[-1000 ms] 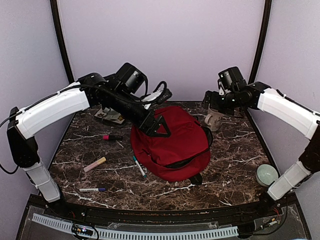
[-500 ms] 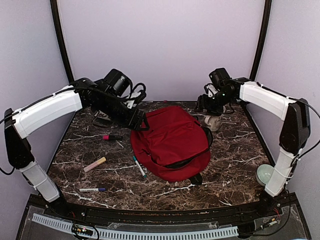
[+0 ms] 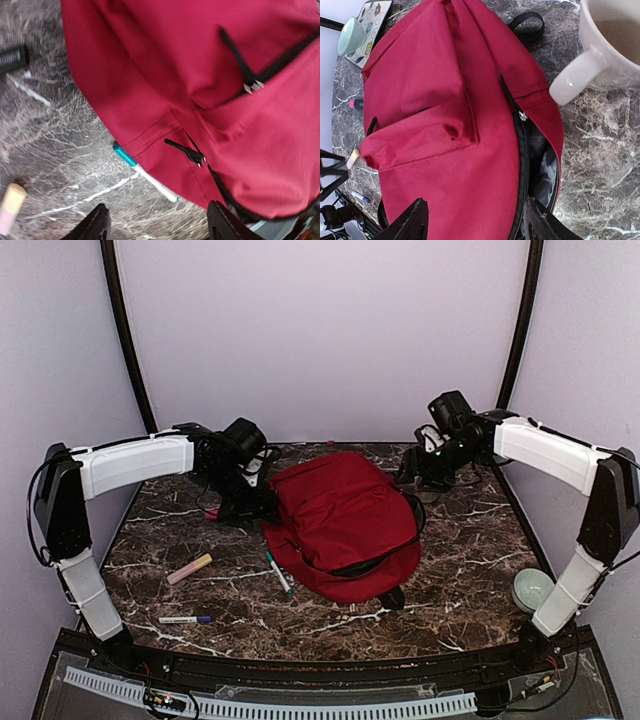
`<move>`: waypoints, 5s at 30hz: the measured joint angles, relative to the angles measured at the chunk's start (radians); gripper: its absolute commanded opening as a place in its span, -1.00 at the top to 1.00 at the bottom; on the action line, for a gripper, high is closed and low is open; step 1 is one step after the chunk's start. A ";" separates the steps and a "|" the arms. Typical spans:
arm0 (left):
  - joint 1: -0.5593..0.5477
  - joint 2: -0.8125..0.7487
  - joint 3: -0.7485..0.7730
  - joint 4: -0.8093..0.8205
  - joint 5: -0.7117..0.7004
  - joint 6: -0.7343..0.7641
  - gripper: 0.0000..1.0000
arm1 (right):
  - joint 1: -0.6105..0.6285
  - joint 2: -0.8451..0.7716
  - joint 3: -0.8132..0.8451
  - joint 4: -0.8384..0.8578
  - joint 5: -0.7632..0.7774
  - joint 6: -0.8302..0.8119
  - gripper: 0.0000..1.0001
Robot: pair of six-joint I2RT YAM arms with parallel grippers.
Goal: Pack the student bag
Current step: Grab the largest pocket of the student bag, then pass from the left arm to the right
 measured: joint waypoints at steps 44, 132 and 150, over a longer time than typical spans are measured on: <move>0.018 0.079 -0.303 0.531 0.100 -0.611 0.22 | 0.083 -0.374 -0.332 0.028 0.145 0.239 -0.31; 0.081 -0.566 -0.812 0.712 0.161 -0.292 1.00 | 0.569 0.757 0.785 0.015 -0.089 0.229 0.00; -0.005 -0.598 -0.815 0.724 0.152 -0.278 1.00 | 0.539 0.787 0.771 0.090 -0.194 0.293 0.25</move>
